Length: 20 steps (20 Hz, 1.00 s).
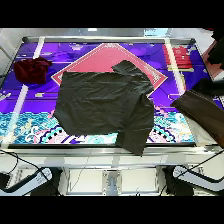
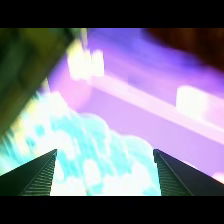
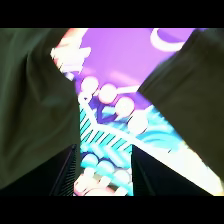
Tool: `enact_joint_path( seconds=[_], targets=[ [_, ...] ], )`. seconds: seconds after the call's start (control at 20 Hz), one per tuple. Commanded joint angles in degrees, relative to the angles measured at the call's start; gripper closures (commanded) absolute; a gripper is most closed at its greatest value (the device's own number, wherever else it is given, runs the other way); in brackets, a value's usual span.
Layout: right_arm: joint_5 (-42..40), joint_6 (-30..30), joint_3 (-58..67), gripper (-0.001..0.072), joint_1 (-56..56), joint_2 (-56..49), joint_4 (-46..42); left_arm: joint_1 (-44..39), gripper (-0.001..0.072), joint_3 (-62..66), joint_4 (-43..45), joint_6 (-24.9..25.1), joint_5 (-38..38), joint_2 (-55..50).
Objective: Fold the shirts.
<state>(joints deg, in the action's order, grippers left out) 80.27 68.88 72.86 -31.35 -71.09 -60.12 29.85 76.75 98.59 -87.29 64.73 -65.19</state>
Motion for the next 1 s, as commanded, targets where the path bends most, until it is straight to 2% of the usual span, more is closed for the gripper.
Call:
enact_joint_path(
  seconds=[0.0,0.1,0.3,0.5,0.75,0.85,0.95],
  targets=[
    [0.74,-2.95,-18.86,0.0329,-3.13,2.6,10.01,8.28,0.0004,-14.91,-17.0,3.04,5.73,2.75],
    [-0.74,-3.02,-26.53,0.0329,-2.14,2.6,12.52,9.46,0.0003,-19.58,-23.45,3.52,8.28,1.92],
    [-4.31,-2.97,-36.5,0.0328,1.22,2.6,12.63,9.44,0.0003,-27.47,-25.14,3.08,8.28,1.66],
    [-11.93,-2.93,-44.85,0.0329,6.49,2.6,15.1,9.42,0.0003,-37.11,-30.29,3.28,4.11,1.66],
    [-22.93,-2.73,-48.74,0.0329,11.06,2.58,26.12,9.4,0.0003,-40.09,-36.48,3.52,-2.45,1.66],
    [-28.3,-2.64,-48.74,0.033,13.6,2.51,29.51,9.33,0.0003,-40.09,-39.76,5.77,-2.64,1.66],
    [-31.87,1.16,-48.72,0.033,15.93,2.51,28.96,9.31,0.0003,-40.09,-40.87,6.82,-2.16,1.66]
  ],
)
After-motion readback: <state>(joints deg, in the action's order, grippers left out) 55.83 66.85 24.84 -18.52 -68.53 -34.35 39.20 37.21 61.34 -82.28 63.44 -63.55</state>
